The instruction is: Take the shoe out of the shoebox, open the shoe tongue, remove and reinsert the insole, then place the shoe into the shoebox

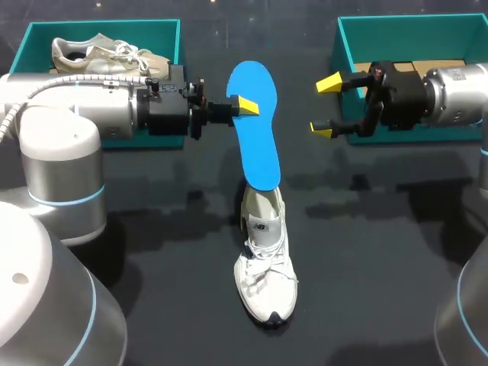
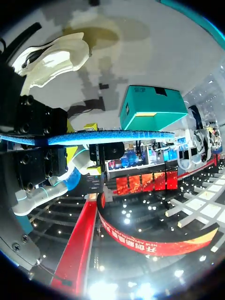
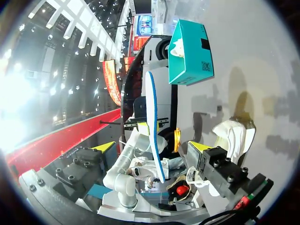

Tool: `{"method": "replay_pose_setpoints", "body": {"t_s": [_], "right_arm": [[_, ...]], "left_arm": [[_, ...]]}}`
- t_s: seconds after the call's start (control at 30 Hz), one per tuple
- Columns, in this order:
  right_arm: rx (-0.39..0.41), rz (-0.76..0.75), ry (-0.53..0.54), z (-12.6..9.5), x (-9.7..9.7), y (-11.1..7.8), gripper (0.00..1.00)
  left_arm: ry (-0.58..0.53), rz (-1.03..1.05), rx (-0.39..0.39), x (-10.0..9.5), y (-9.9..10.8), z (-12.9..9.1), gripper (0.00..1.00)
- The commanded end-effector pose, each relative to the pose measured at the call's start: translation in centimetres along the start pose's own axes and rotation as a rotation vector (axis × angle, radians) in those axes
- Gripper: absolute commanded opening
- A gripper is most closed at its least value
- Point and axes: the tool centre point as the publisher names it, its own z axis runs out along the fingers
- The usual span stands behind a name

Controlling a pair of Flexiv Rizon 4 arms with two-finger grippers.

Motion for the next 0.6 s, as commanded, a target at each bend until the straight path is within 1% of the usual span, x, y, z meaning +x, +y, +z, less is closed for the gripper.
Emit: {"method": "replay_pose_setpoints", "body": {"t_s": [0.03, 0.2, 0.37, 0.6], "right_arm": [[-0.001, 0.001, -0.002, 0.04, 0.00, -0.07, 1.00], [-0.001, 0.001, -0.002, 0.04, 0.00, -0.07, 1.00], [-0.001, 0.001, -0.002, 0.04, 0.00, -0.07, 1.00], [0.011, -0.012, -0.079, -0.27, 0.88, -0.49, 1.00]], "left_arm": [[0.006, -0.012, -0.006, -0.44, -0.14, 0.47, 0.00], [0.033, -0.053, 0.002, -0.67, -0.12, 0.72, 0.00], [0.050, -0.073, 0.034, -1.04, -0.15, 0.93, 0.00], [0.063, -0.106, 0.060, -1.33, -0.61, 1.17, 0.00]]}}
